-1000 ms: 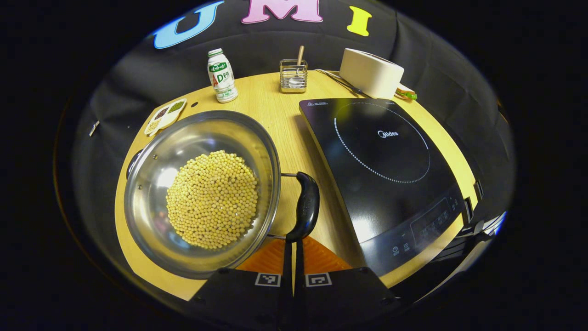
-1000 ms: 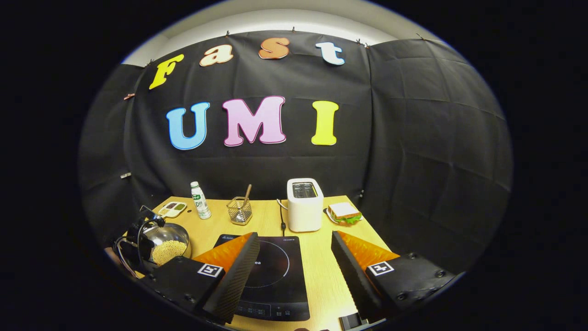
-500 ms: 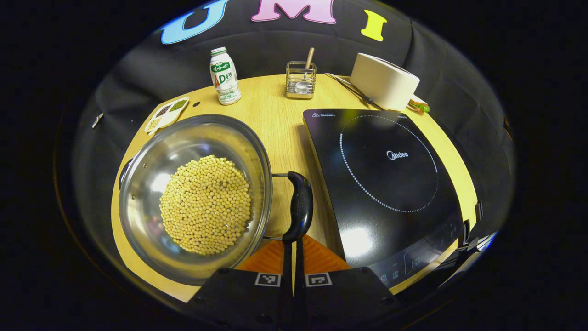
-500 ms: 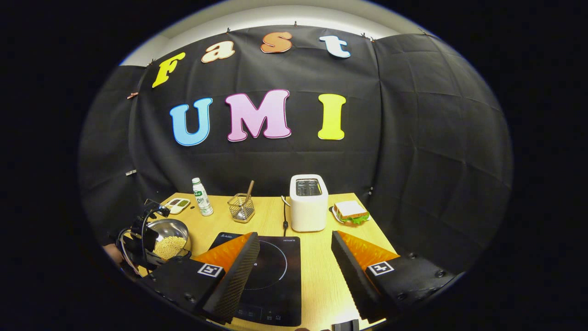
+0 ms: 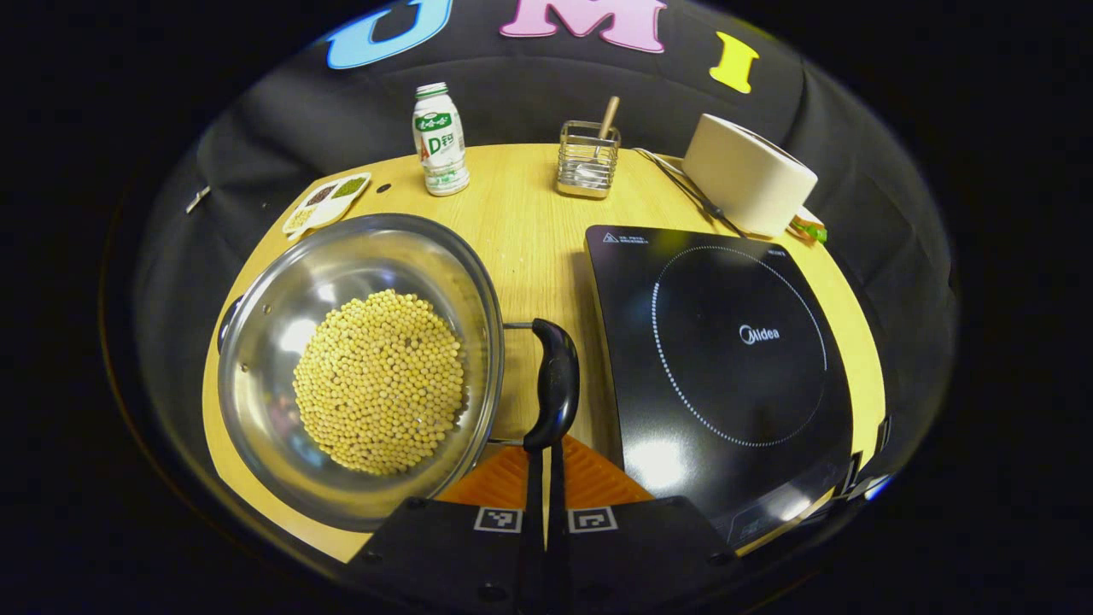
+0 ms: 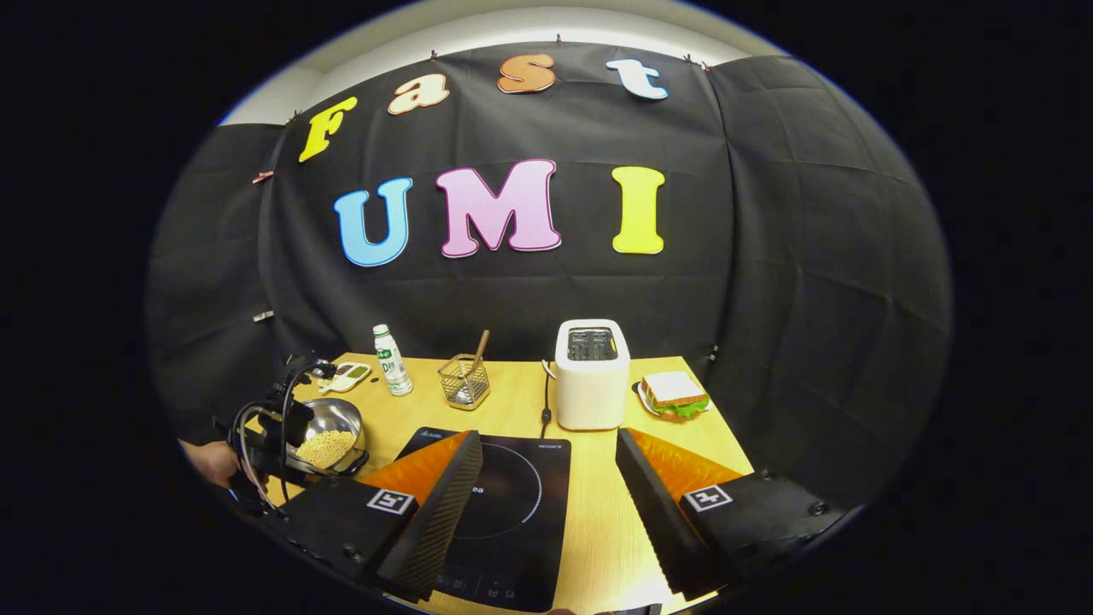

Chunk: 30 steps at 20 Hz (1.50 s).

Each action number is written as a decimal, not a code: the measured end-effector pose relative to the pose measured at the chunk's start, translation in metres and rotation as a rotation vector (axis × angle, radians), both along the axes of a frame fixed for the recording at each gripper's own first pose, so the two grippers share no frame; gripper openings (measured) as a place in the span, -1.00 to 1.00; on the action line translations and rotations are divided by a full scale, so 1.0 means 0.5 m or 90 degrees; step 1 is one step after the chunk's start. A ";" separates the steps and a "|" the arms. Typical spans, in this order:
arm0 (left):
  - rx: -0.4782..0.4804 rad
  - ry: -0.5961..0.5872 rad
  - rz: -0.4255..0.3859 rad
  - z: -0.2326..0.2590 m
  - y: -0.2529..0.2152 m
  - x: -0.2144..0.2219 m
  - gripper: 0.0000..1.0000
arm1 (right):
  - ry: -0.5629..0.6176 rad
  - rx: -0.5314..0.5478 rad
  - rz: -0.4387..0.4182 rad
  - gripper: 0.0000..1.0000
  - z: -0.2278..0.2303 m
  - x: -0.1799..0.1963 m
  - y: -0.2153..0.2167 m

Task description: First push the handle of the pot to place it horizontally, then grasp the pot with both hands and set it on the induction cooktop.

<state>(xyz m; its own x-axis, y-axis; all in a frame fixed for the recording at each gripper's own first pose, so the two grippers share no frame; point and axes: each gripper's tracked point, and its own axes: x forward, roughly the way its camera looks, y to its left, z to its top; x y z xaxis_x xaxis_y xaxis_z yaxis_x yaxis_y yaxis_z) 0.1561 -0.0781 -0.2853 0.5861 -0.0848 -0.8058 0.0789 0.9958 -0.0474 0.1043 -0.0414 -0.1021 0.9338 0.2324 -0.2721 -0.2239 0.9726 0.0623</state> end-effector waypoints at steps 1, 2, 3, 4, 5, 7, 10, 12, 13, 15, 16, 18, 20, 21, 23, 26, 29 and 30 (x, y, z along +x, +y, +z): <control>0.004 -0.004 0.005 0.002 0.003 0.003 -0.90 | 0.000 0.003 0.005 0.95 -0.003 -0.001 0.002; 0.009 -0.007 0.007 0.003 0.005 0.008 -0.90 | 0.001 0.004 0.009 0.95 -0.008 -0.003 0.003; 0.011 -0.007 0.008 0.004 0.004 0.008 -0.90 | 0.001 0.003 0.009 0.94 -0.010 -0.005 0.000; 0.011 -0.007 0.008 0.005 0.003 0.011 -0.90 | -0.001 0.003 0.006 0.94 -0.008 -0.009 -0.004; 0.010 -0.009 0.007 0.002 0.001 0.015 -0.90 | -0.004 0.006 0.003 0.94 -0.003 -0.013 -0.007; 0.002 -0.015 0.009 0.004 -0.001 0.025 -0.94 | -0.005 0.008 -0.006 0.96 -0.005 -0.018 -0.011; -0.028 -0.026 0.011 0.005 -0.005 0.041 -0.89 | -0.002 -0.002 -0.021 0.98 -0.006 -0.029 -0.003; -0.047 -0.036 0.008 0.013 -0.006 0.036 -0.89 | -0.009 -0.015 -0.030 0.98 -0.001 -0.041 0.008; -0.057 -0.046 0.002 0.022 -0.005 0.027 -0.89 | -0.008 -0.023 -0.036 0.98 -0.001 -0.046 0.015; -0.076 -0.080 -0.014 0.053 0.003 0.004 -0.90 | 0.001 -0.028 -0.043 0.98 -0.006 -0.057 0.038; -0.082 -0.097 -0.020 0.068 0.011 -0.009 -0.89 | 0.006 -0.028 -0.047 0.98 -0.008 -0.064 0.051; -0.096 -0.138 -0.027 0.101 0.040 -0.045 -0.81 | 0.019 -0.032 -0.054 0.98 -0.017 -0.074 0.083; -0.111 -0.172 -0.024 0.131 0.082 -0.082 -0.84 | 0.025 -0.041 -0.060 0.98 -0.023 -0.085 0.120; -0.119 -0.188 -0.020 0.145 0.108 -0.099 -0.79 | 0.026 -0.045 -0.059 0.98 -0.021 -0.091 0.143; -0.132 -0.218 -0.020 0.170 0.162 -0.135 -0.53 | 0.023 -0.053 -0.051 0.98 -0.021 -0.101 0.188; -0.111 -0.251 -0.010 0.186 0.267 -0.166 0.26 | 0.029 -0.058 -0.036 0.98 -0.027 -0.107 0.264; -0.100 -0.247 0.033 0.174 0.371 -0.181 0.92 | 0.035 -0.047 -0.017 0.99 -0.035 -0.104 0.347; -0.103 -0.251 0.050 0.175 0.403 -0.180 0.92 | 0.041 -0.043 -0.013 0.99 -0.043 -0.098 0.375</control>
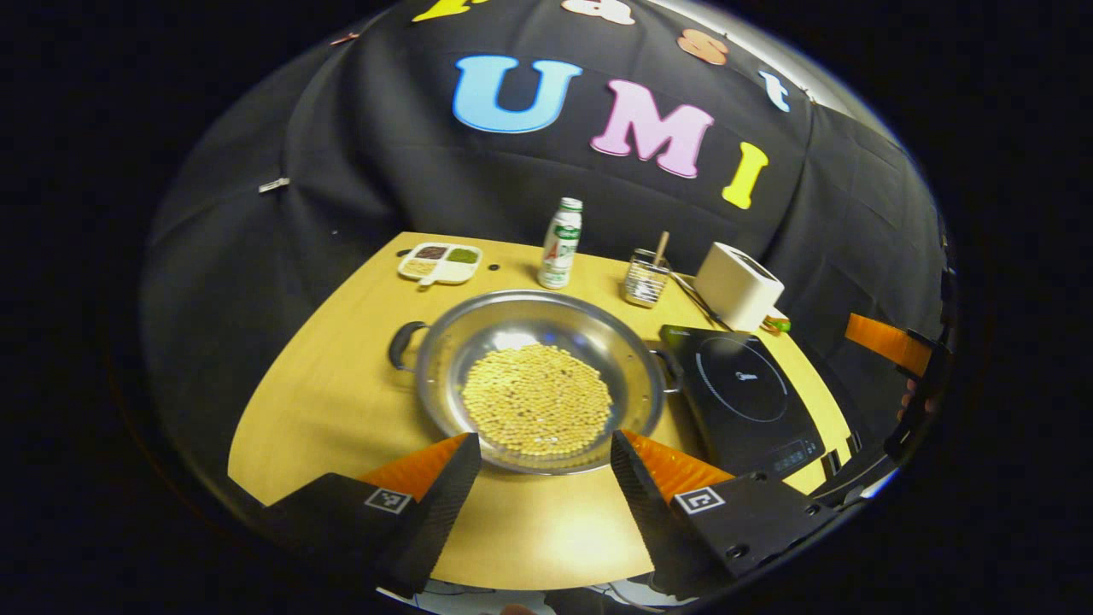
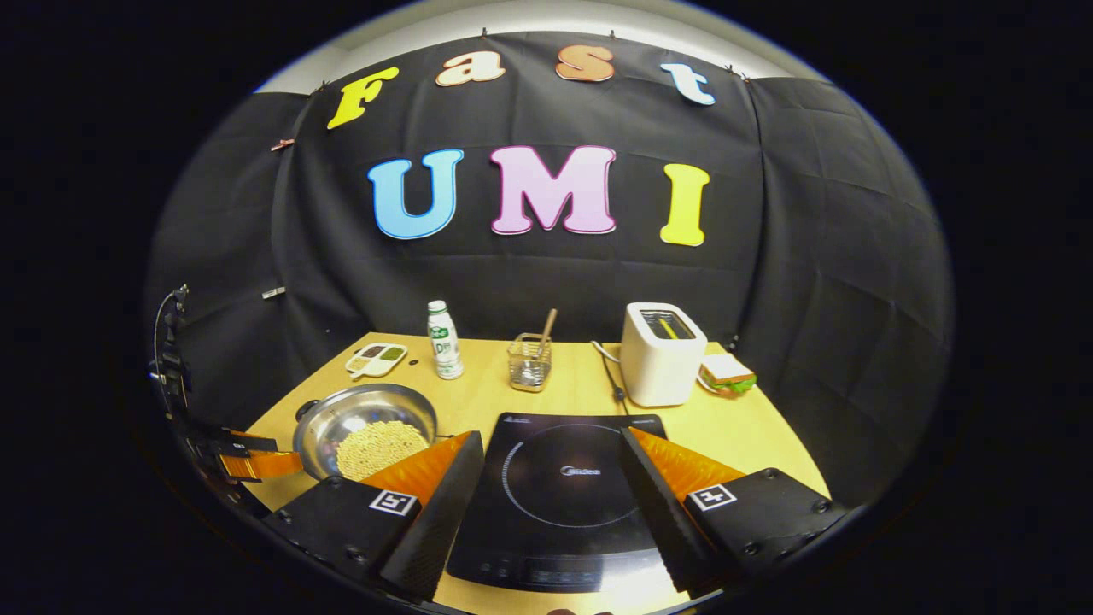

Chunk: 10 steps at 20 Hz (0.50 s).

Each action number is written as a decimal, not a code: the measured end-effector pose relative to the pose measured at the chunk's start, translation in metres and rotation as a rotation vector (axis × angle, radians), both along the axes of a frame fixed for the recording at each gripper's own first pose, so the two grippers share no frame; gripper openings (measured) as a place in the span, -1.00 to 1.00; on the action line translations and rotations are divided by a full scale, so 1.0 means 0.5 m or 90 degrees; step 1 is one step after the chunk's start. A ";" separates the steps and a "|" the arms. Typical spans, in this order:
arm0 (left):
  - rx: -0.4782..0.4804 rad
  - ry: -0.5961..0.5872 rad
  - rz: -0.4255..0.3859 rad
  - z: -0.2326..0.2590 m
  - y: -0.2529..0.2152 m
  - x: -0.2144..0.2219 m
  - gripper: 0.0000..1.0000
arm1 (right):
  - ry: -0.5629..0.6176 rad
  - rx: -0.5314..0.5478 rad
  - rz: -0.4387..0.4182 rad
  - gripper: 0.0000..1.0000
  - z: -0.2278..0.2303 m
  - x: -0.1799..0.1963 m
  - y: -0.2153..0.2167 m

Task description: First push the handle of the pot to place it horizontally, then grasp the pot with both hands and set it on the induction cooktop.

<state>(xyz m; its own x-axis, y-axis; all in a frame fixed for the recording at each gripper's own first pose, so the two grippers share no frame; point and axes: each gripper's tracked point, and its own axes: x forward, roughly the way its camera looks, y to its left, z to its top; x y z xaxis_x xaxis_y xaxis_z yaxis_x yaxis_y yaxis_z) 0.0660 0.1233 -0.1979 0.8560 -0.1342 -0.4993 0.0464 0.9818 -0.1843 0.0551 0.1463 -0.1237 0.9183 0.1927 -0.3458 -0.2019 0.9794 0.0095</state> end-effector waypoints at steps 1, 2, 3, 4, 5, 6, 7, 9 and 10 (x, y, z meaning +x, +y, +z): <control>-0.009 -0.004 0.015 0.003 0.028 0.000 0.92 | 0.008 0.005 0.004 0.98 -0.008 0.005 0.028; -0.016 -0.007 0.026 0.004 0.054 0.000 0.91 | 0.017 0.009 0.012 0.98 -0.017 0.008 0.056; -0.019 -0.008 0.035 0.009 0.083 0.004 0.91 | 0.026 0.013 0.018 0.98 -0.027 0.017 0.085; -0.017 -0.012 0.045 0.013 0.112 0.012 0.91 | 0.037 0.017 0.021 0.98 -0.037 0.022 0.108; -0.012 -0.016 0.052 0.017 0.137 0.022 0.92 | 0.050 0.023 0.026 0.98 -0.049 0.028 0.132; -0.004 -0.019 0.056 0.018 0.159 0.030 0.92 | 0.060 0.028 0.030 0.98 -0.060 0.032 0.154; 0.005 -0.021 0.057 0.022 0.180 0.039 0.92 | 0.070 0.031 0.032 0.99 -0.072 0.039 0.173; 0.026 -0.023 0.051 0.021 0.209 0.063 0.92 | 0.084 0.029 0.035 0.98 -0.096 0.057 0.206; 0.035 -0.026 0.048 0.019 0.221 0.077 0.92 | 0.090 0.026 0.035 0.98 -0.114 0.071 0.218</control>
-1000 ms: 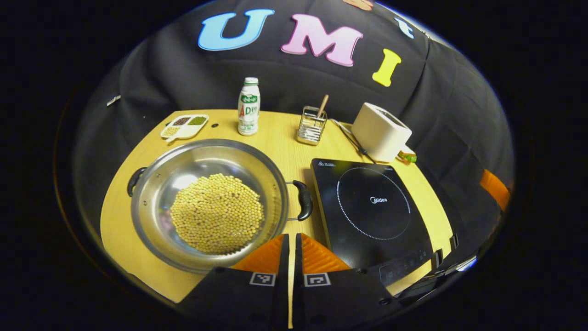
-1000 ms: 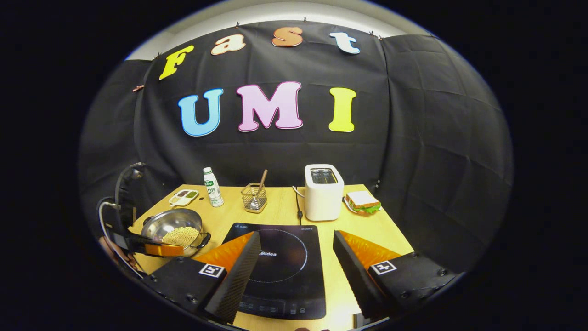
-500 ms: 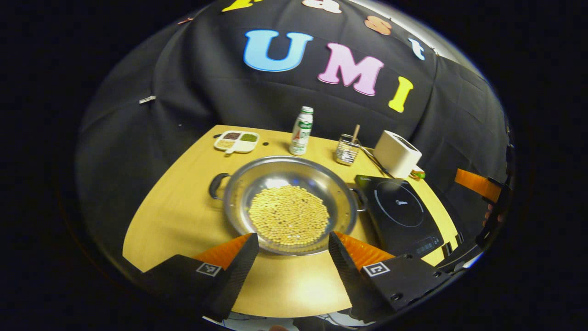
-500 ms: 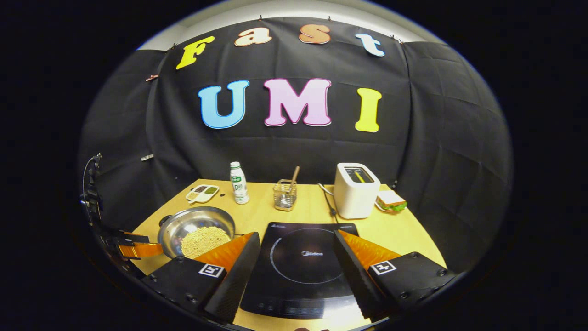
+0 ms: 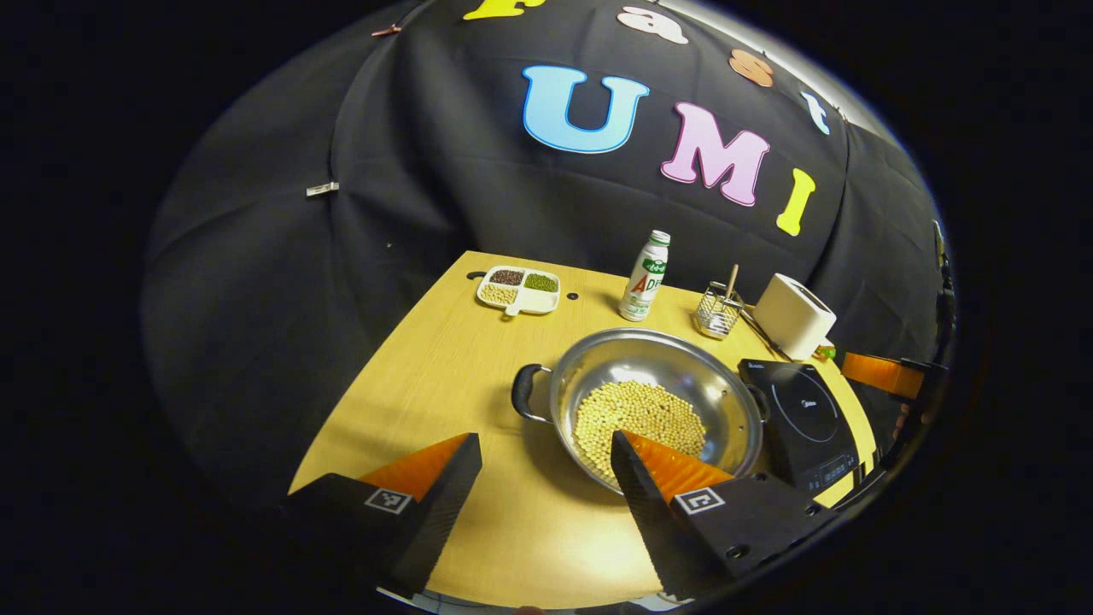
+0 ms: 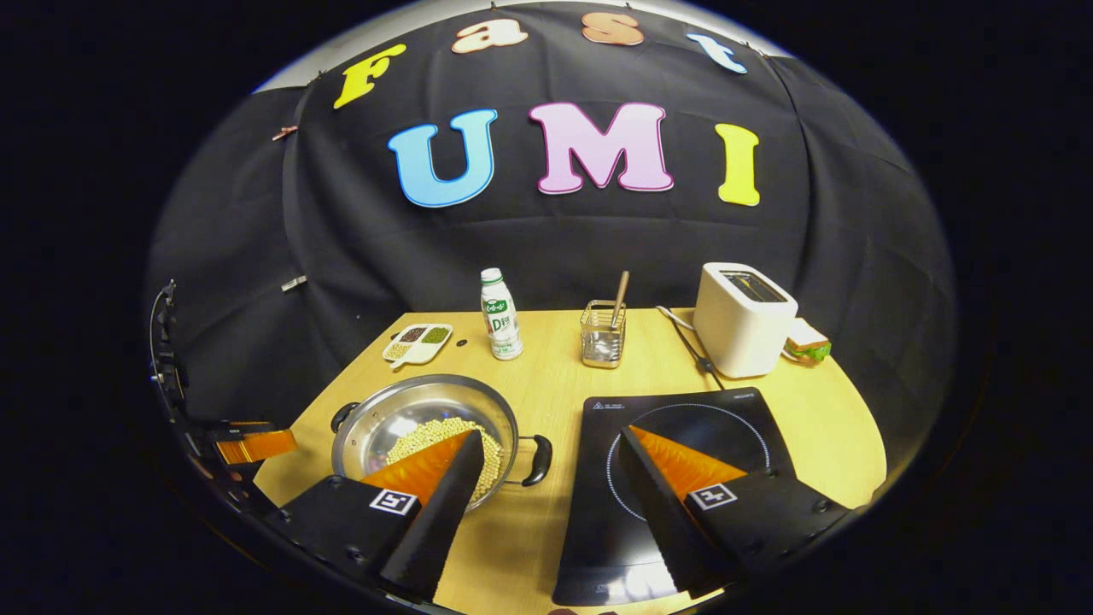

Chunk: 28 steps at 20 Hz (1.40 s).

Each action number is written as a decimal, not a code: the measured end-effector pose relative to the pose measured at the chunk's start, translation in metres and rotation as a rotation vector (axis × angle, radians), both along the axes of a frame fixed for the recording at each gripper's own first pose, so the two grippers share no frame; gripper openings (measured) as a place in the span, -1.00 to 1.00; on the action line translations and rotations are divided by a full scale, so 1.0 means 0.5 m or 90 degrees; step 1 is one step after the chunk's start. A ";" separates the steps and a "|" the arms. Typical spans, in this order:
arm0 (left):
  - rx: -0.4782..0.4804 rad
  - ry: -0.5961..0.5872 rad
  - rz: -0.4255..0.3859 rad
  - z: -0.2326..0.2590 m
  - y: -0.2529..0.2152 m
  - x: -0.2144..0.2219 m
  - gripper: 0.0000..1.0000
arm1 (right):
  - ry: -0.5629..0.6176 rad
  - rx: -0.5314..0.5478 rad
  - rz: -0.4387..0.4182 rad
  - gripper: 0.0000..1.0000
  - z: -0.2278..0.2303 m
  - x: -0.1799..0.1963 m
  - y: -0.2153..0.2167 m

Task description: First push the handle of the pot to place it horizontally, then grasp the pot with both hands and set it on the induction cooktop.

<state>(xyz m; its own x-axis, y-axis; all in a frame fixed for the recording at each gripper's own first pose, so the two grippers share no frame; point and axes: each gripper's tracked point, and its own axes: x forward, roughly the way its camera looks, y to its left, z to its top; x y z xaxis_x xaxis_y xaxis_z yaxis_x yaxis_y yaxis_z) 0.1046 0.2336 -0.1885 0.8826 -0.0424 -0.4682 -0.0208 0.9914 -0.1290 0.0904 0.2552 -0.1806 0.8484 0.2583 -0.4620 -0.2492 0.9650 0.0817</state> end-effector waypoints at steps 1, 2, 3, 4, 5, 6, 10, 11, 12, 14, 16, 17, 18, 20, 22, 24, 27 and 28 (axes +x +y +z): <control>0.004 -0.002 -0.002 -0.002 0.009 0.016 0.92 | 0.011 -0.001 0.000 0.98 -0.020 0.010 0.010; 0.004 -0.005 -0.005 -0.008 0.012 0.033 0.91 | 0.029 0.003 -0.001 0.99 -0.046 0.025 0.022; 0.001 -0.004 -0.008 -0.014 0.017 0.050 0.91 | 0.048 0.006 -0.005 0.99 -0.071 0.038 0.032; -0.001 -0.002 -0.009 -0.026 0.020 0.066 0.92 | 0.062 0.009 -0.010 0.99 -0.095 0.050 0.038; -0.004 -0.002 -0.013 -0.036 0.025 0.084 0.91 | 0.076 0.010 -0.013 0.99 -0.117 0.062 0.045; -0.005 0.001 -0.015 -0.044 0.032 0.101 0.92 | 0.090 0.010 -0.015 0.99 -0.137 0.072 0.053; -0.009 -0.006 -0.037 -0.074 0.025 0.169 0.92 | 0.125 0.004 -0.008 0.99 -0.207 0.109 0.068; -0.009 -0.005 -0.040 -0.083 0.025 0.185 0.91 | 0.138 0.003 -0.009 0.99 -0.225 0.116 0.071; -0.007 -0.006 -0.044 -0.086 0.023 0.199 0.92 | 0.151 0.006 -0.010 0.99 -0.239 0.121 0.075; 0.003 -0.006 -0.055 -0.101 0.019 0.229 0.86 | 0.176 0.020 -0.010 0.98 -0.265 0.129 0.089; 0.013 0.002 -0.069 -0.117 0.013 0.253 0.91 | 0.194 0.023 -0.014 0.98 -0.284 0.137 0.093; 0.015 0.007 -0.074 -0.124 0.012 0.264 0.91 | 0.204 0.025 -0.019 0.99 -0.293 0.139 0.094; 0.015 0.012 -0.080 -0.132 0.007 0.274 0.86 | 0.214 0.028 -0.022 0.98 -0.301 0.137 0.098; 0.011 0.032 -0.089 -0.156 0.001 0.282 0.91 | 0.230 0.036 -0.019 0.98 -0.313 0.135 0.112; 0.004 0.047 -0.094 -0.174 -0.004 0.291 0.91 | 0.241 0.027 -0.016 0.99 -0.328 0.127 0.120; -0.001 0.059 -0.101 -0.184 -0.007 0.292 0.87 | 0.240 0.010 -0.014 0.98 -0.336 0.125 0.120; -0.005 0.078 -0.112 -0.201 -0.014 0.290 0.78 | 0.232 -0.005 -0.015 0.93 -0.339 0.125 0.119; -0.007 0.083 -0.114 -0.204 -0.015 0.289 0.65 | 0.232 -0.013 -0.018 0.93 -0.342 0.125 0.113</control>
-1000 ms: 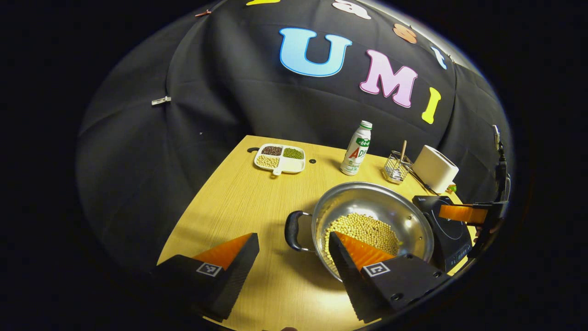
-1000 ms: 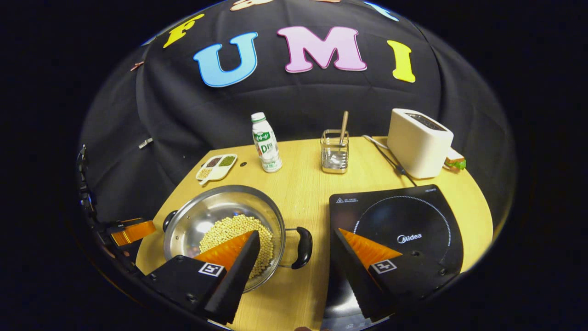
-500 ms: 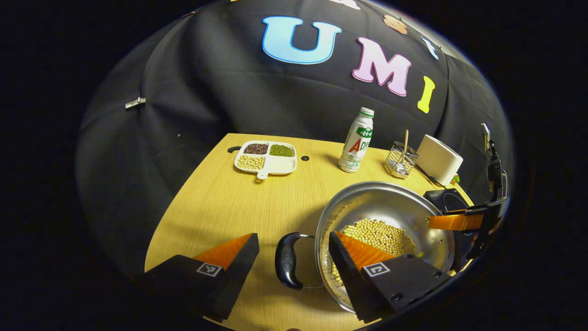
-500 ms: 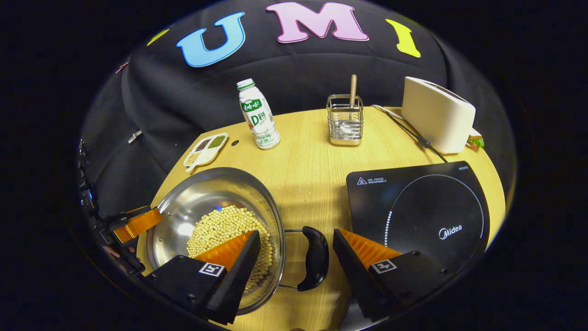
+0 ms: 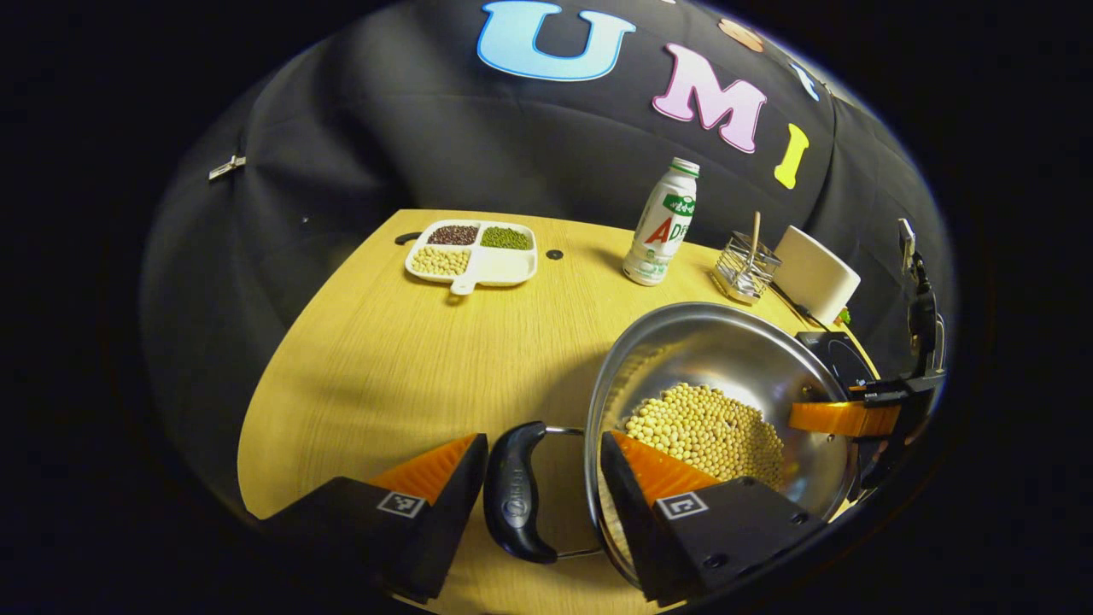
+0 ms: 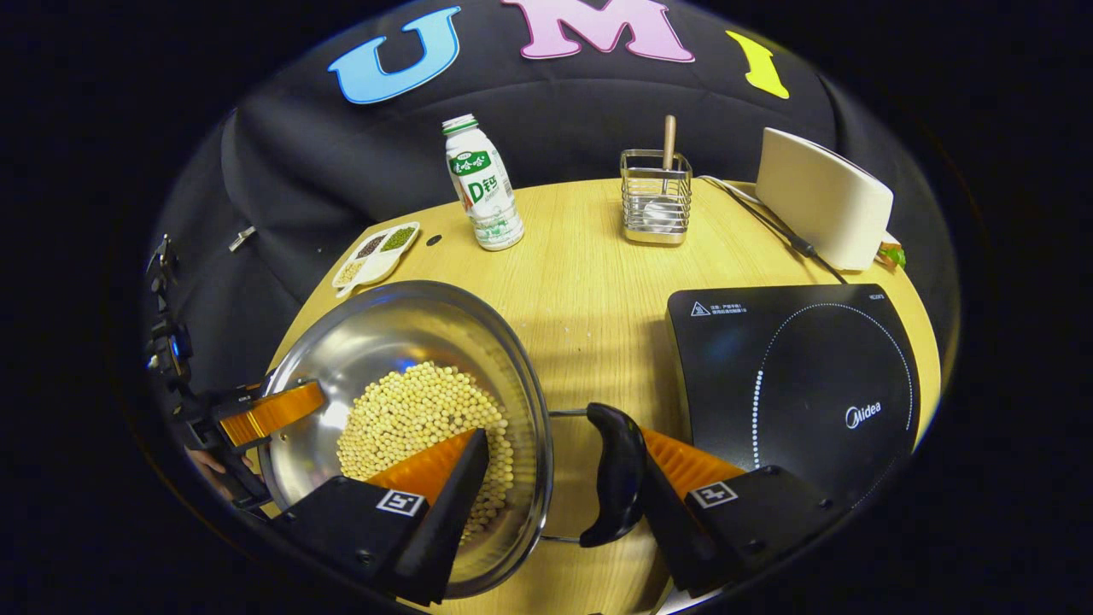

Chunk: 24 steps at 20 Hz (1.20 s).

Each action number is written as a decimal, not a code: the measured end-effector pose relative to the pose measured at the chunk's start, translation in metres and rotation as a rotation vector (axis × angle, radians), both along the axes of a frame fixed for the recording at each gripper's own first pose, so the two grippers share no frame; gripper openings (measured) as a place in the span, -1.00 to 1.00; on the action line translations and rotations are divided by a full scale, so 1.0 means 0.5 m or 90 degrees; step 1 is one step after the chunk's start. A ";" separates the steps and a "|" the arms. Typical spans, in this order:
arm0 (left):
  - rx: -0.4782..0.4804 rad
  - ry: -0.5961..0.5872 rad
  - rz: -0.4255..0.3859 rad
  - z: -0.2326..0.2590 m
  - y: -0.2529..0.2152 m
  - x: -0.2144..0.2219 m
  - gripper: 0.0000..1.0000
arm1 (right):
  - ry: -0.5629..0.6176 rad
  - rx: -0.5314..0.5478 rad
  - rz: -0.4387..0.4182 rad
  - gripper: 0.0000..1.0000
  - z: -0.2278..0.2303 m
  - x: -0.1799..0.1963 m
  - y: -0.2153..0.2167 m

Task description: First push the handle of the pot to place it horizontally, then grasp the pot with both hands and set it on the induction cooktop.

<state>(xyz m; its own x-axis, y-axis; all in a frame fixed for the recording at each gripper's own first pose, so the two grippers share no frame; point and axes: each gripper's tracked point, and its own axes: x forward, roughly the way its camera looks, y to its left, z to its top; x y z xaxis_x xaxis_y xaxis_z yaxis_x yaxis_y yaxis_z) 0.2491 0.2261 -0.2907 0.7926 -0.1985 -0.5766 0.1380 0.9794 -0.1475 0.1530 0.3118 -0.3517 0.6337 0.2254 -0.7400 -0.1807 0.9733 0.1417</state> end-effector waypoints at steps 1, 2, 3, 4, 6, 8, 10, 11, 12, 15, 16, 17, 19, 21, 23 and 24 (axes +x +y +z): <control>-0.003 0.004 0.001 -0.002 0.000 0.000 0.58 | 0.001 -0.006 0.000 0.88 -0.003 -0.001 -0.003; -0.004 0.005 0.005 -0.006 0.000 0.000 0.40 | 0.003 -0.012 0.000 0.83 -0.008 -0.001 -0.005; 0.001 0.007 0.006 -0.008 0.003 -0.002 0.34 | 0.001 -0.021 -0.004 0.75 -0.010 0.000 -0.012; 0.009 0.010 0.006 -0.010 0.010 0.000 0.32 | -0.002 -0.027 -0.007 0.67 -0.011 0.004 -0.017; 0.013 0.015 0.002 -0.010 0.012 -0.006 0.33 | 0.000 -0.027 -0.009 0.40 -0.013 -0.001 -0.013; 0.015 0.024 0.003 -0.016 0.018 -0.012 0.34 | -0.003 -0.039 -0.004 0.39 -0.016 -0.002 -0.010; 0.015 0.029 0.007 -0.017 0.025 -0.017 0.34 | -0.005 -0.046 0.005 0.40 -0.016 -0.008 -0.006; 0.014 0.032 0.009 -0.017 0.027 -0.019 0.33 | -0.005 -0.044 0.009 0.40 -0.016 -0.010 -0.003; 0.013 0.035 0.010 -0.019 0.030 -0.025 0.31 | -0.005 -0.036 0.012 0.39 -0.019 -0.008 0.003; 0.007 0.043 0.021 -0.019 0.035 -0.034 0.29 | 0.002 -0.028 0.016 0.29 -0.016 -0.017 0.002; 0.004 0.043 0.025 -0.020 0.034 -0.035 0.29 | -0.001 -0.027 0.019 0.29 -0.015 -0.015 0.005; 0.003 0.044 0.023 -0.021 0.033 -0.036 0.29 | -0.002 -0.026 0.020 0.29 -0.015 -0.014 0.005; 0.003 0.045 0.022 -0.020 0.035 -0.038 0.28 | 0.001 -0.026 0.022 0.21 -0.015 -0.019 0.005; 0.001 0.045 0.027 -0.020 0.035 -0.039 0.27 | 0.008 -0.014 0.009 0.22 -0.018 -0.020 0.007; 0.000 0.049 0.033 -0.020 0.038 -0.044 0.23 | 0.006 -0.017 0.015 0.21 -0.014 -0.021 0.007; 0.001 0.053 0.035 -0.018 0.038 -0.049 0.22 | 0.006 -0.021 0.020 0.21 -0.013 -0.028 0.007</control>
